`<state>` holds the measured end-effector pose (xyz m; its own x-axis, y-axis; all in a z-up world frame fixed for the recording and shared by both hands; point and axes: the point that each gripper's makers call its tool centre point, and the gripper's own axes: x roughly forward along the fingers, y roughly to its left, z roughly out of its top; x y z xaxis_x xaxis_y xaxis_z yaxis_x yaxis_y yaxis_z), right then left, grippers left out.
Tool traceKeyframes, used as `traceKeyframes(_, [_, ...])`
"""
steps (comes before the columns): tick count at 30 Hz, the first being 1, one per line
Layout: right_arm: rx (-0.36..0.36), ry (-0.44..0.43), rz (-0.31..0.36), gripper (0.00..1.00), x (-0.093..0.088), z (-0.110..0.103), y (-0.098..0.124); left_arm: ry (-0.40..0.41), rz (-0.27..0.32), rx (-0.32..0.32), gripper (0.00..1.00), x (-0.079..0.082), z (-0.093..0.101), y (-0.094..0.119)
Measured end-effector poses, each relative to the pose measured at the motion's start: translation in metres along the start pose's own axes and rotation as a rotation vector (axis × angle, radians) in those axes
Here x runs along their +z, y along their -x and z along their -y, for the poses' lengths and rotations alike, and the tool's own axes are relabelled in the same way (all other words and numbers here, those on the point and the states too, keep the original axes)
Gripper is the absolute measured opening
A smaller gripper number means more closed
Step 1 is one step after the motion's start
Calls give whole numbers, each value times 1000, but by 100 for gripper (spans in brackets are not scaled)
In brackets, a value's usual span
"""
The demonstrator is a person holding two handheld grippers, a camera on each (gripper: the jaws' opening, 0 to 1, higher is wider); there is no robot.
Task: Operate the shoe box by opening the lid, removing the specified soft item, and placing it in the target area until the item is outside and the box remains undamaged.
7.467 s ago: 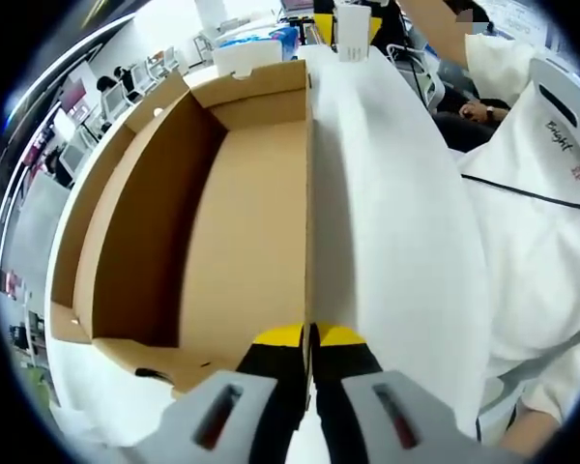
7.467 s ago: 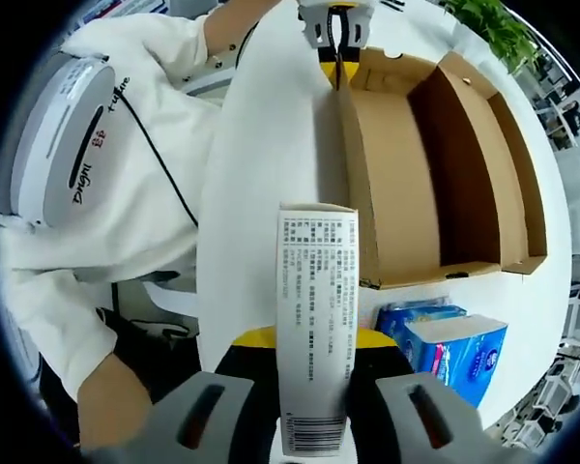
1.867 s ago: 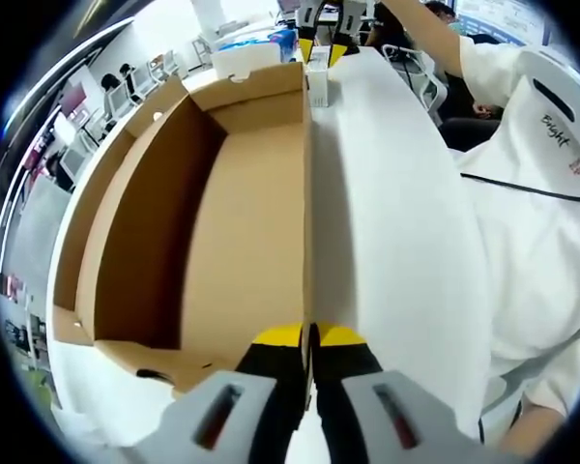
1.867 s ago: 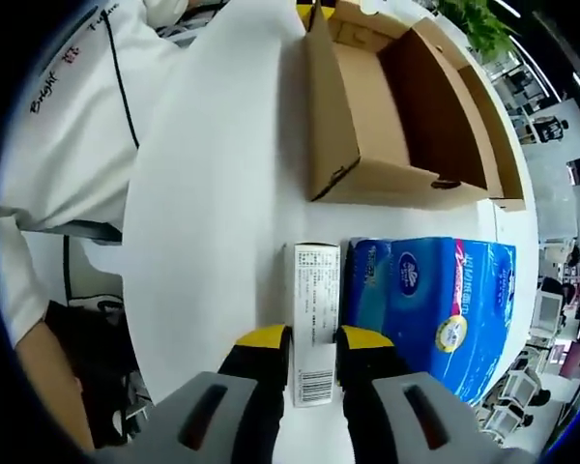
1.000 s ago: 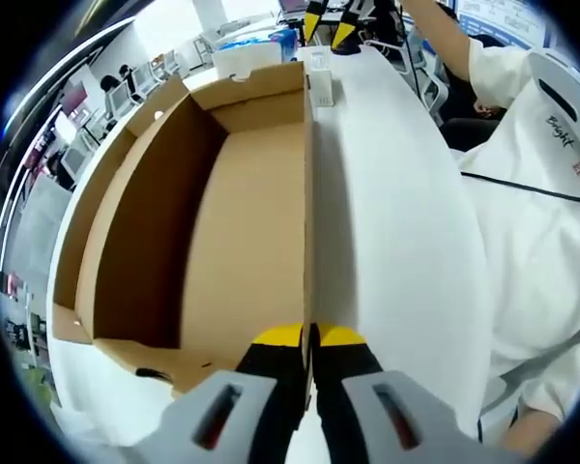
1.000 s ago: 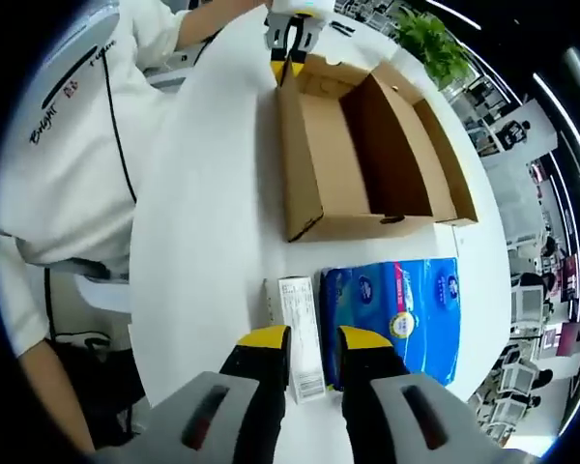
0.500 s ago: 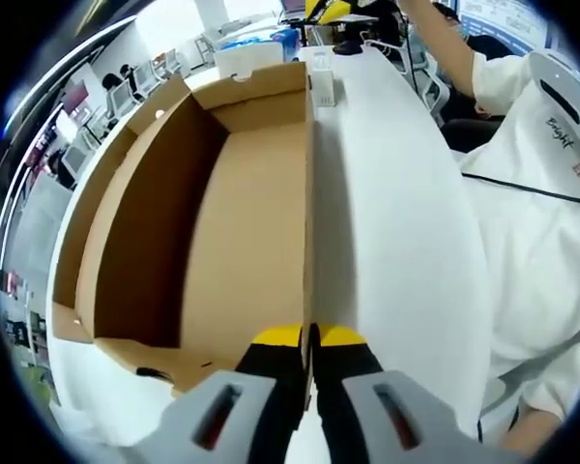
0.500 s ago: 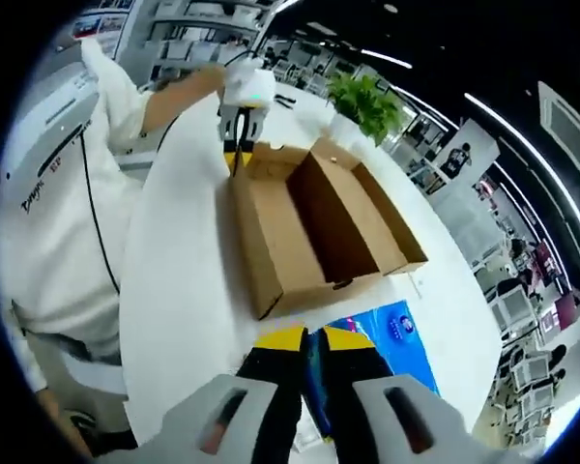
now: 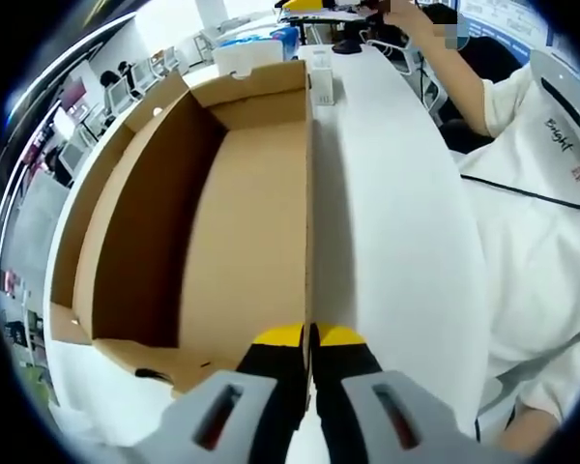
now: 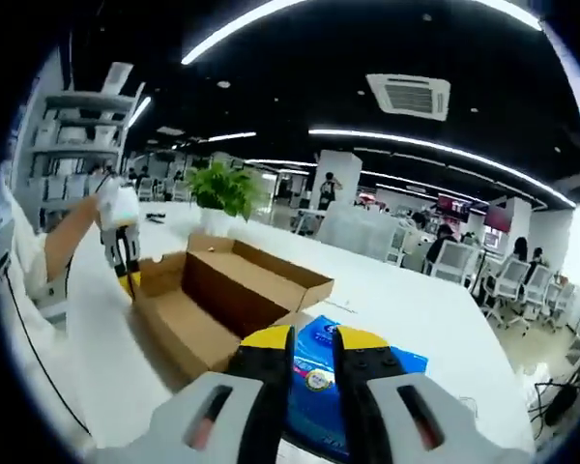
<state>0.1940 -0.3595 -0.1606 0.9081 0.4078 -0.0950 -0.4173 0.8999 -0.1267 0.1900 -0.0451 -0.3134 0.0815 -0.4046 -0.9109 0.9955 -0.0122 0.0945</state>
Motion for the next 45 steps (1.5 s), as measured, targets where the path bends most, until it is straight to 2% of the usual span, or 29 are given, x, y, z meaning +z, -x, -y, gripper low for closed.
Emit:
traceKeyframes(2, [-18,-31,15,19,1,2,0,-5,0,6,1,0,1,0])
traceKeyframes(5, [-69,6,35,22,4,5,0,-5,1,6,1,0,0,0])
traceKeyframes(6, [-111,14,69,25,10,9,0,-5,1,6,1,0,0,0])
traceKeyframes(10, [-98,-47,71,29,11,6,-4,-6,3,6,1,0,-1,0])
traceKeyframes(11, [-99,-51,73,35,12,7,-6,-6,2,7,1,0,-1,0])
traceKeyframes(14, [-43,-134,64,46,18,2,-17,-6,-3,14,1,0,0,-1])
traceKeyframes(15, [17,-140,87,50,28,-4,-22,-8,-2,17,1,0,0,-1])
traceKeyframes(16, [32,-173,89,54,33,-4,-25,-9,-2,17,1,0,0,-1])
traceKeyframes(17, [4,-152,80,57,34,2,-26,-9,-2,17,1,0,-1,-1])
traceKeyframes(19, [-49,-133,90,54,38,11,-26,-7,-2,14,1,0,-1,-1])
traceKeyframes(22, [-63,-145,82,38,42,20,-25,-7,-1,12,1,0,-1,-1])
traceKeyframes(23, [-47,-156,81,37,44,21,-26,-8,0,12,1,0,-1,-1])
traceKeyframes(25, [-30,-226,19,42,41,22,-28,-8,-2,12,1,0,-1,-1])
traceKeyframes(26, [-21,-232,-13,41,40,24,-29,-8,-1,13,1,0,0,-1])
traceKeyframes(27, [-63,-222,-46,37,41,36,-28,-8,-1,13,1,0,0,-1])
traceKeyframes(28, [-69,-230,-32,32,49,40,-30,-7,-1,12,1,0,0,-1])
traceKeyframes(29, [-63,-262,9,29,65,44,-32,-7,-2,12,1,0,0,-1])
traceKeyframes(30, [-52,-258,1,29,70,46,-35,-5,-3,11,1,0,0,-1])
traceKeyframes(31, [-26,-268,-35,29,73,44,-38,-5,-4,11,1,0,0,-1])
traceKeyframes(34, [-33,-262,-18,25,89,44,-46,-9,2,11,1,0,0,0])
traceKeyframes(37, [-39,-252,-29,37,96,41,-56,-10,4,12,2,0,1,0])
traceKeyframes(39, [-34,-255,-17,39,103,37,-64,-13,6,17,2,0,0,0])
traceKeyframes(41, [-50,-215,-11,39,107,37,-72,-14,5,21,2,0,0,0])
traceKeyframes(42, [-50,-223,-15,37,107,36,-77,-18,3,21,2,0,0,0])
traceKeyframes(45, [-54,-167,-67,38,107,33,-95,-12,1,11,1,0,0,0])
